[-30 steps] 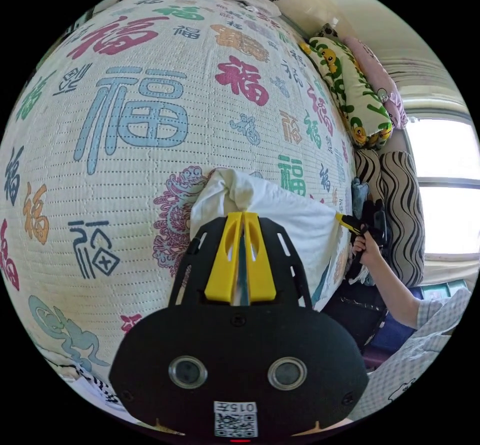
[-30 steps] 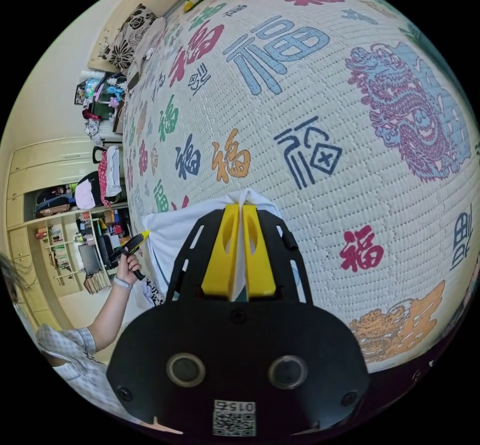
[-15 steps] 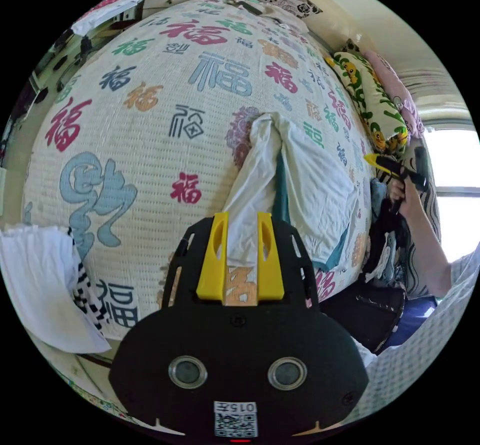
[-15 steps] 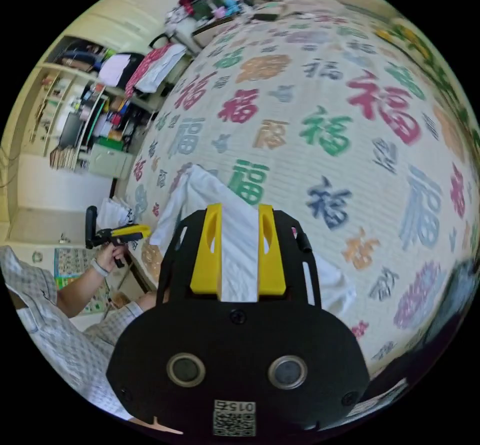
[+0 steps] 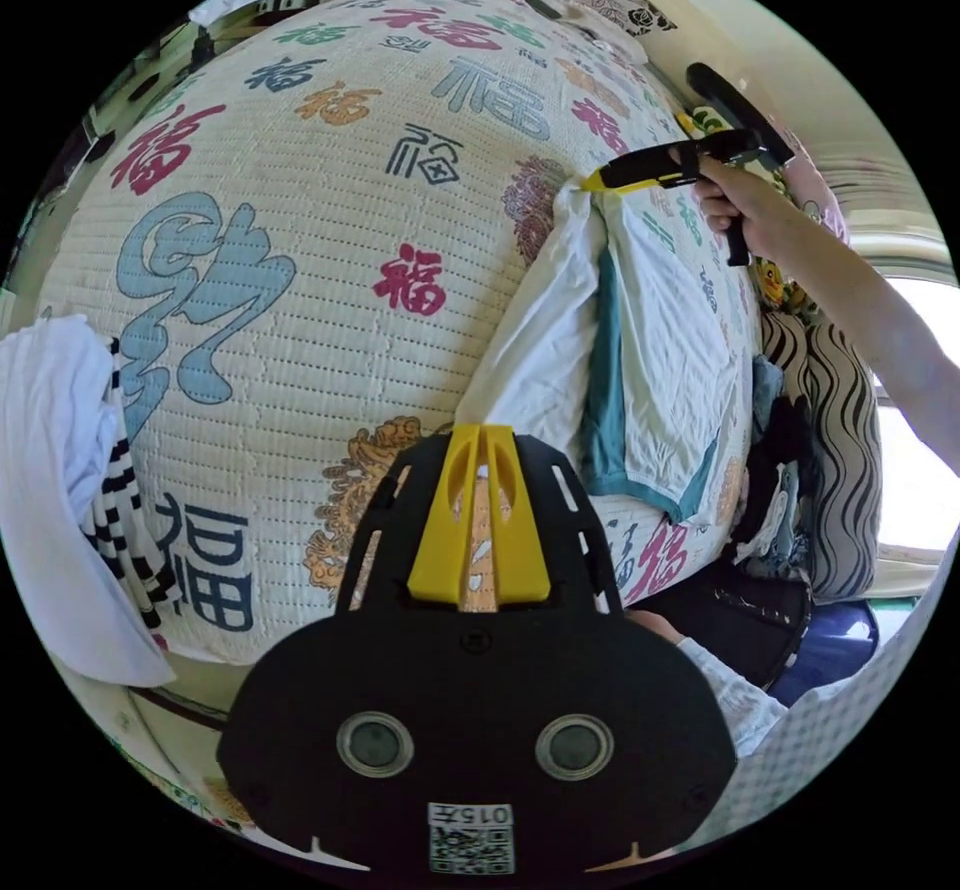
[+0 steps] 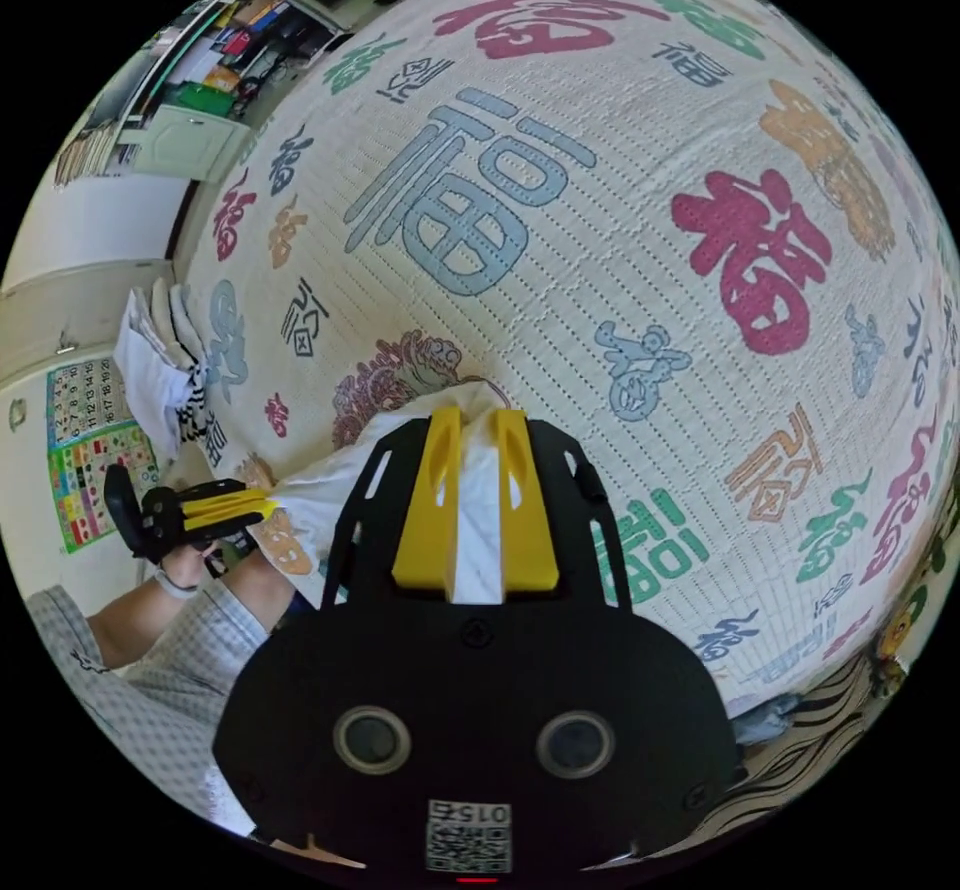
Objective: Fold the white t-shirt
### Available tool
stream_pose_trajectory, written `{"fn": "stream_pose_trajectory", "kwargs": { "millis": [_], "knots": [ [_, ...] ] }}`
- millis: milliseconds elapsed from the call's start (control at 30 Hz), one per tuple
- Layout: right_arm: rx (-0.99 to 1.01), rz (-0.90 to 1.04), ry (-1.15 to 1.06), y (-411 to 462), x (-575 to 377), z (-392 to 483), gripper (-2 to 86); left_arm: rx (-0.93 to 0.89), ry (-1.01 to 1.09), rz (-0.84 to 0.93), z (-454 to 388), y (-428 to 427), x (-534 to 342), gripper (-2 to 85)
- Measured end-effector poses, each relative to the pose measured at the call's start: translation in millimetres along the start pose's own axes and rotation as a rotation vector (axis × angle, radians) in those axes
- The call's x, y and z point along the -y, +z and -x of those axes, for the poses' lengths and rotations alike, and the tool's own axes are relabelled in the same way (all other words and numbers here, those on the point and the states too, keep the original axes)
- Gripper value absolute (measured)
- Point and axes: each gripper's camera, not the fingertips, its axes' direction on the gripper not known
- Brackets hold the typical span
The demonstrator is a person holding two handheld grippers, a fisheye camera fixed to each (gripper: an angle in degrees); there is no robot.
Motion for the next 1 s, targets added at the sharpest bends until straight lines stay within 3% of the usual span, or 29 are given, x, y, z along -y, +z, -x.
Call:
{"fn": "stream_pose_trajectory", "kwargs": {
  "millis": [200,433,700,1000],
  "knots": [
    [0.166,-0.162,-0.015,-46,-50,-19,1.4,-0.047,0.115,-0.104,-27,-13,-51,-0.8],
    [0.373,-0.472,-0.029,-98,-198,-82,0.7,-0.209,0.387,-0.125,-134,5,-115,-0.8],
    [0.503,-0.612,0.188,-62,-370,-185,1.0,-0.375,0.626,0.037,-265,136,-169,-0.8],
    [0.586,-0.6,0.436,19,-481,-268,3.9,-0.224,0.714,0.26,-337,331,-207,-0.7]
  ]
}}
